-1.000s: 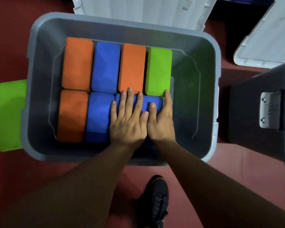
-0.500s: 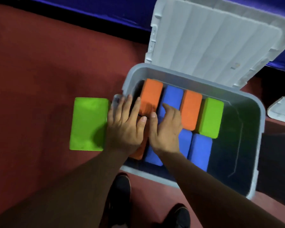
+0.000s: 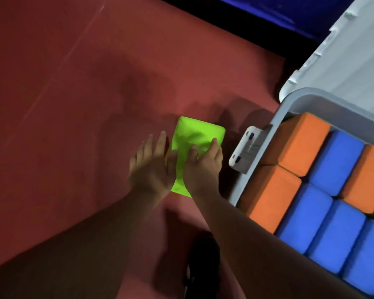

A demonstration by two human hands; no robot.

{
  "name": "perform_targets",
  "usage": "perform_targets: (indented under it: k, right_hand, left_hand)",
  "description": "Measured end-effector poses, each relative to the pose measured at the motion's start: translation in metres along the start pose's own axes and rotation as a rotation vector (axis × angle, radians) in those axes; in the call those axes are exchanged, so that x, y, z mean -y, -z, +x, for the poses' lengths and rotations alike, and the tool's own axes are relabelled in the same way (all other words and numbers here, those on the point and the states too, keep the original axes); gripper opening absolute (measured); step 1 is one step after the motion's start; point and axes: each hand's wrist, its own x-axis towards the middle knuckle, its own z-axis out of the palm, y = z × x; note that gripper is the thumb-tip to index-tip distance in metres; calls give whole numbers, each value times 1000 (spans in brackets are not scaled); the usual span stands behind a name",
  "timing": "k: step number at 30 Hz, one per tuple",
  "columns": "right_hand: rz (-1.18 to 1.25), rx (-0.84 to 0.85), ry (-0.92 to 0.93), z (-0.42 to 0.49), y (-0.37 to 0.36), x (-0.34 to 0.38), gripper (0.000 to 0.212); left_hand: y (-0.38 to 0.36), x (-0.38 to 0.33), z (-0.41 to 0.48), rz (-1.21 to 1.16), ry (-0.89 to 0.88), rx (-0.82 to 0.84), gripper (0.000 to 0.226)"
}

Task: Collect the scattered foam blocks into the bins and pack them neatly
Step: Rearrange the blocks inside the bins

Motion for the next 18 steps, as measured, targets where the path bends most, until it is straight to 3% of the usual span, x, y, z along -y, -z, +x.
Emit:
perform_targets:
  k: [3,8,10,13,18]
  right_hand:
    - [-28,-23,-227,14,-11,-31,79]
    - [-2,-44,-435,19,-32,-63,81]
    - [76,-37,-389,14,-31,-61,71]
    - [163,-5,-177,-7,-17,-41,63]
    - [210,-4,128,-36,13,13,57]
  left_hand:
    - [-29,6,4,-45,70,116,66]
    - [-69,4,3,-344,149,315,83]
    - [-65,2,-1,-350,135,284,81]
    - [-37,5,-5,-250,134,150,74]
    - [35,1,-14,-302,147,-8,86]
